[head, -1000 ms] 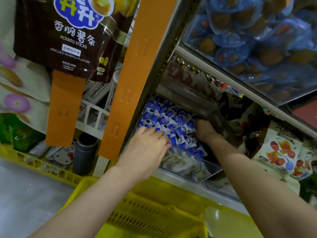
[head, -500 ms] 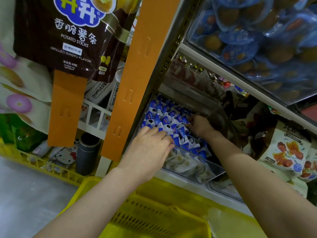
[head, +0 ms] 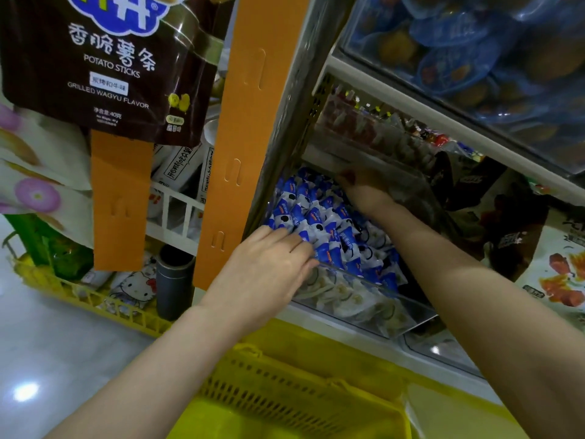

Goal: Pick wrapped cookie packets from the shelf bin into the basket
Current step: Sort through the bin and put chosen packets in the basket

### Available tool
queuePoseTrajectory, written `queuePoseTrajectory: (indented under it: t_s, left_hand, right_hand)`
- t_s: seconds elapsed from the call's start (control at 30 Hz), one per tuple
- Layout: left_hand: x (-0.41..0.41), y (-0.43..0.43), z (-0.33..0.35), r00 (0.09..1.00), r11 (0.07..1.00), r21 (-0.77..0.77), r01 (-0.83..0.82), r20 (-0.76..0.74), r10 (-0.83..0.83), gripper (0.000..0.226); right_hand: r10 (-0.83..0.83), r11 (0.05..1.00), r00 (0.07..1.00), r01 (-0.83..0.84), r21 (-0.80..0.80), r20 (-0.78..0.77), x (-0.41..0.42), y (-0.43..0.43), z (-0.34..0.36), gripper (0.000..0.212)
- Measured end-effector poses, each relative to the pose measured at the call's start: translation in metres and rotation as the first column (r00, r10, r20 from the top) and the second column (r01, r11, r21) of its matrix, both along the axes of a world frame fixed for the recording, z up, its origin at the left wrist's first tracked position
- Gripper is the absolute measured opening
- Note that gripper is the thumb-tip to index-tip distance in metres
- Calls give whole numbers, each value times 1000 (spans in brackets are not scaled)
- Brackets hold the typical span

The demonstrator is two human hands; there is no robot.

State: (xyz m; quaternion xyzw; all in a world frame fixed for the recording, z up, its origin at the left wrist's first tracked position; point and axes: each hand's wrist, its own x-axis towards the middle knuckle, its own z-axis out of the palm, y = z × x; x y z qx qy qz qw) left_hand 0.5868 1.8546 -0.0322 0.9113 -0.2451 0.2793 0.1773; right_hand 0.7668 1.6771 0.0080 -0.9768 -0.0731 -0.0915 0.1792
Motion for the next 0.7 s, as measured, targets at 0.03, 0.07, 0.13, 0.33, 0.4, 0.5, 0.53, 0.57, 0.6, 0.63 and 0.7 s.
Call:
queuePoseTrajectory:
  t_s: [0.03,0.07,0.13,0.33,0.4,0.5,0.53,0.57,0.6,0.63,0.7]
  left_hand:
    - [1,1,0,1000,1000,7,2,11,-2,35]
    - [2,2,0,1000,1000,14,5,23,-6,36]
    - [3,3,-1,999,1000,24,10,49,-11,34]
    - [3,4,-1,999,1000,7,27,25,-27,32]
    - [4,3,-2,1000,1000,7,29,13,-29,31]
    - [3,2,-2,999,999,3,33,7,-33,30]
    - [3,2,-2,999,1000,2,31,7,-31,30]
    - [3,2,-2,1000,1000,4,28,4,-28,30]
    - [3,2,-1,1000,1000,6,24,0,-24,29]
    - [2,2,-1,1000,1000,7,24,-5,-24,29]
    - [1,2,-1,999,1000,7,28,-17,-28,29]
  right_hand:
    - [16,999,999,-15,39,-29,7,9,0,23]
    - [35,997,998,-32,71,-46,13,17,-1,24]
    - [70,994,995,-64,92,-72,27,30,-4,24]
    - [9,997,990,1,71,-138,54,52,-14,36]
    - [-18,998,992,26,61,-129,58,55,-15,35]
    - [-37,998,989,44,48,-145,59,59,-12,36]
    - [-41,997,989,50,56,-145,58,59,-12,39]
    - [-46,996,990,55,66,-135,57,60,-11,40]
    - [-48,995,993,57,79,-112,55,60,-10,39]
    - [-49,993,995,57,100,-81,52,59,-9,36]
    - [-68,985,998,68,156,-3,44,58,-3,31]
